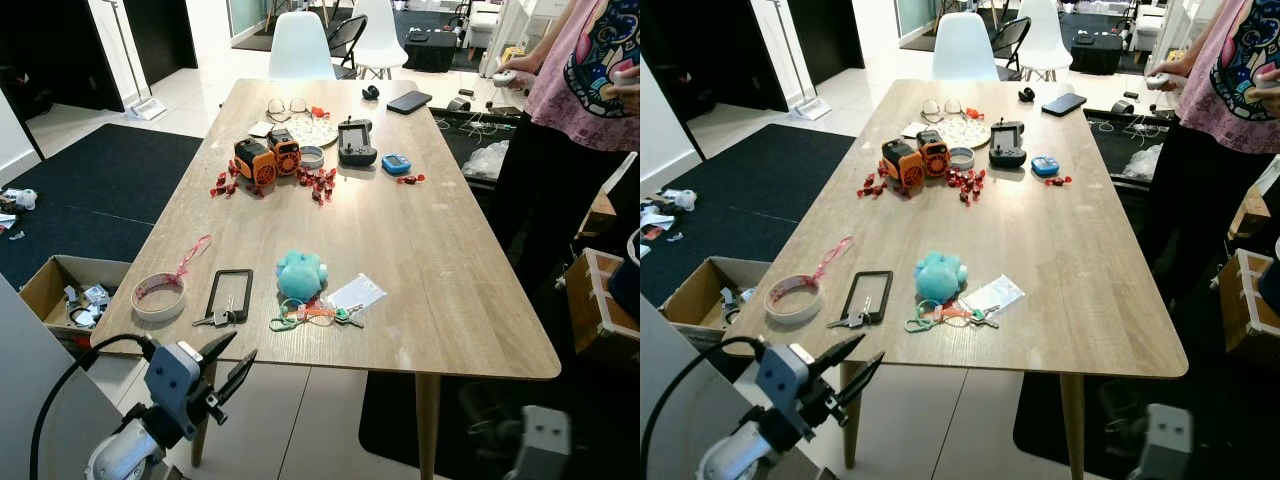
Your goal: Hang keys on a hook
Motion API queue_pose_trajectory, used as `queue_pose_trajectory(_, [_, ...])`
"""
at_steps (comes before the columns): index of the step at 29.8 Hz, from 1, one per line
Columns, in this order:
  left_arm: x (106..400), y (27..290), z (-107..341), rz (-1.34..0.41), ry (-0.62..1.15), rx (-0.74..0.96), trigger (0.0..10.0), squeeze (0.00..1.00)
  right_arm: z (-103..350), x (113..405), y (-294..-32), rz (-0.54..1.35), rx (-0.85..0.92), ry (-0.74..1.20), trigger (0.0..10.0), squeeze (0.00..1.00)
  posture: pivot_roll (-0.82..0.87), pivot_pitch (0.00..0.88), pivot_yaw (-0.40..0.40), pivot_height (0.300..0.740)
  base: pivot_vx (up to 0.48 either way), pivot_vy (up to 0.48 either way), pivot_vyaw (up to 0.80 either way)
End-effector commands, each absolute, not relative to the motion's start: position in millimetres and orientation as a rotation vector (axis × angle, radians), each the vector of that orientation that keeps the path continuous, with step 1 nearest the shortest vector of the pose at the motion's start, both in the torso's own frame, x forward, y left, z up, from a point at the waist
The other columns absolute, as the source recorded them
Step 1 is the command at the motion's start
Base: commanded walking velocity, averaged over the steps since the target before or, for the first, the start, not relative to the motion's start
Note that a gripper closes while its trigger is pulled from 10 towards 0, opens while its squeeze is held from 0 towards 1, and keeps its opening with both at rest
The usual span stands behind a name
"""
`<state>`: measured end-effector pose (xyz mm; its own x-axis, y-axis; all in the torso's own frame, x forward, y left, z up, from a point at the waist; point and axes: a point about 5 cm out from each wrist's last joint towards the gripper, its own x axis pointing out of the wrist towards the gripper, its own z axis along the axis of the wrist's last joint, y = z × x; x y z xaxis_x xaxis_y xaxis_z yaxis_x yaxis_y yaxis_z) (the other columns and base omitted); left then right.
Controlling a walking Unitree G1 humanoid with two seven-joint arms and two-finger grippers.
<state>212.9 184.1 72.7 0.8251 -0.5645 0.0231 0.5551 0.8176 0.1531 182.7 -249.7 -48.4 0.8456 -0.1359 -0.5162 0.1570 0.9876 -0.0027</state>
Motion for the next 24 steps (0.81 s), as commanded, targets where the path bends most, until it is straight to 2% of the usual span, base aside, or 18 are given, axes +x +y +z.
queue_pose_trajectory(1, [208,186,64,-0.587,-0.031,0.149,10.0,0.0,-52,181,-244,-0.115,0.023,0.568,0.0,0.0,0.06,0.055,-0.009,0.74,0.0,0.0,0.0])
queue_pose_trajectory(14, [175,214,4,-0.448,0.222,0.132,10.0,0.0,-66,181,-210,0.031,-0.042,0.659,0.0,0.0,0.05,0.055,-0.011,0.74,0.0,0.0,0.0])
queue_pose_trajectory(20, [160,237,-25,-0.251,0.381,0.124,10.0,0.0,-70,178,-203,0.031,-0.04,0.686,0.0,0.0,0.05,0.053,-0.015,0.74,0.0,0.0,0.0])
queue_pose_trajectory(24, [161,238,-40,-0.147,0.479,0.185,10.0,0.0,-74,176,-203,0.009,-0.04,0.724,0.0,0.0,0.04,0.048,-0.017,0.74,0.0,0.0,0.0])
